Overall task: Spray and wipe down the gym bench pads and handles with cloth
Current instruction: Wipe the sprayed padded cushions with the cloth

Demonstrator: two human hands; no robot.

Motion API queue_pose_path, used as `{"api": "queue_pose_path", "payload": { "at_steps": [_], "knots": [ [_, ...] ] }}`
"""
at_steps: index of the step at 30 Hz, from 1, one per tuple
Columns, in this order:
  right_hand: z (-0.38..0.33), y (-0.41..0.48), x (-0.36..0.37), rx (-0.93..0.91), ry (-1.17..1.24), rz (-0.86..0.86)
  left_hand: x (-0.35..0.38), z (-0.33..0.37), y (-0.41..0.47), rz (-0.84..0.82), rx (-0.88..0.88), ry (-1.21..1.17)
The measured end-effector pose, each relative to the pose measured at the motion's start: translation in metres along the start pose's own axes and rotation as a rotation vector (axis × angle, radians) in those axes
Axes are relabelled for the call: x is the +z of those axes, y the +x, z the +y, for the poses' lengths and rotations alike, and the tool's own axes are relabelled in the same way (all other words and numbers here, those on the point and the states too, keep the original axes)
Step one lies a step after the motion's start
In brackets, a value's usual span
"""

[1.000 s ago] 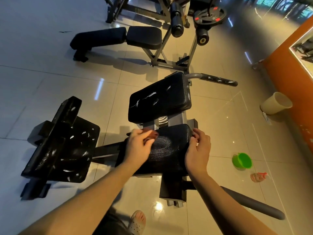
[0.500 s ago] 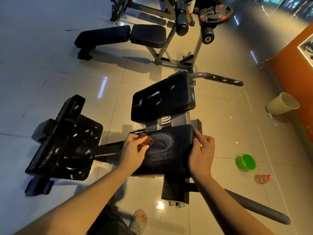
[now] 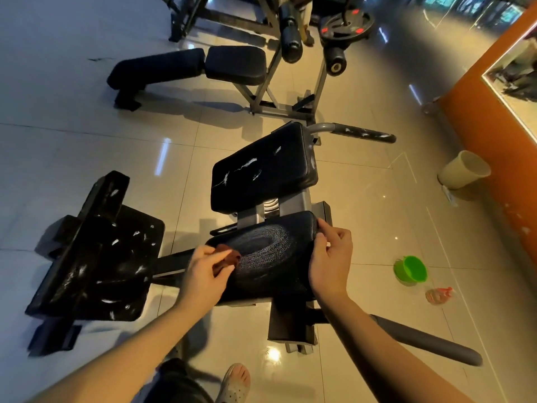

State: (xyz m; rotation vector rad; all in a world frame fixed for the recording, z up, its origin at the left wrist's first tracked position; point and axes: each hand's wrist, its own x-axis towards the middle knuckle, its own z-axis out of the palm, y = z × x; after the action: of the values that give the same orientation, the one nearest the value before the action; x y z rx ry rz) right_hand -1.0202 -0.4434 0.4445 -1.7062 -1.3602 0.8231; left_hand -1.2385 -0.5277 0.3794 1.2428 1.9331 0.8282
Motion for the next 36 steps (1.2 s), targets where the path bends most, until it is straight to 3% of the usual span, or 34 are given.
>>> {"api": "queue_pose_path", "payload": {
  "at_steps": [3, 7, 11, 14, 16, 19, 22, 28, 31, 36],
  "knots": [
    [-0.003, -0.002, -0.001, 0.008, -0.010, -0.012, 0.025, 0.062, 0.025, 0.026, 0.112, -0.093],
    [-0.008, 0.001, -0.012, -0.024, -0.141, -0.041, 0.042, 0.124, 0.016, -0.076, 0.316, -0.154],
    [-0.010, -0.020, -0.042, -0.183, -0.137, -0.279, 0.024, 0.079, -0.027, -0.114, 0.391, -0.168],
    [-0.015, -0.032, -0.056, -0.330, -0.123, -0.568, 0.005, 0.017, -0.046, -0.050, 0.267, -0.119],
    [-0.015, -0.026, -0.060, -0.398, -0.266, -0.630, -0.005, 0.001, -0.038, -0.038, 0.142, -0.088],
    [-0.014, -0.019, -0.058, -0.453, -0.578, -0.623, -0.003, 0.021, -0.008, -0.040, 0.072, -0.047],
    [-0.011, -0.023, -0.050, -0.511, -0.749, -0.512, 0.015, 0.064, 0.006, -0.033, 0.140, -0.099],
    [-0.001, -0.024, -0.051, -0.605, -0.613, -0.529, 0.023, 0.098, -0.017, -0.111, 0.373, -0.145],
    [0.002, -0.025, -0.054, -0.577, -0.552, -0.559, 0.015, 0.072, -0.015, -0.114, 0.336, -0.129],
    [-0.008, -0.020, -0.049, -0.484, -0.728, -0.542, 0.003, 0.060, -0.003, -0.081, 0.229, -0.056]
  ]
}}
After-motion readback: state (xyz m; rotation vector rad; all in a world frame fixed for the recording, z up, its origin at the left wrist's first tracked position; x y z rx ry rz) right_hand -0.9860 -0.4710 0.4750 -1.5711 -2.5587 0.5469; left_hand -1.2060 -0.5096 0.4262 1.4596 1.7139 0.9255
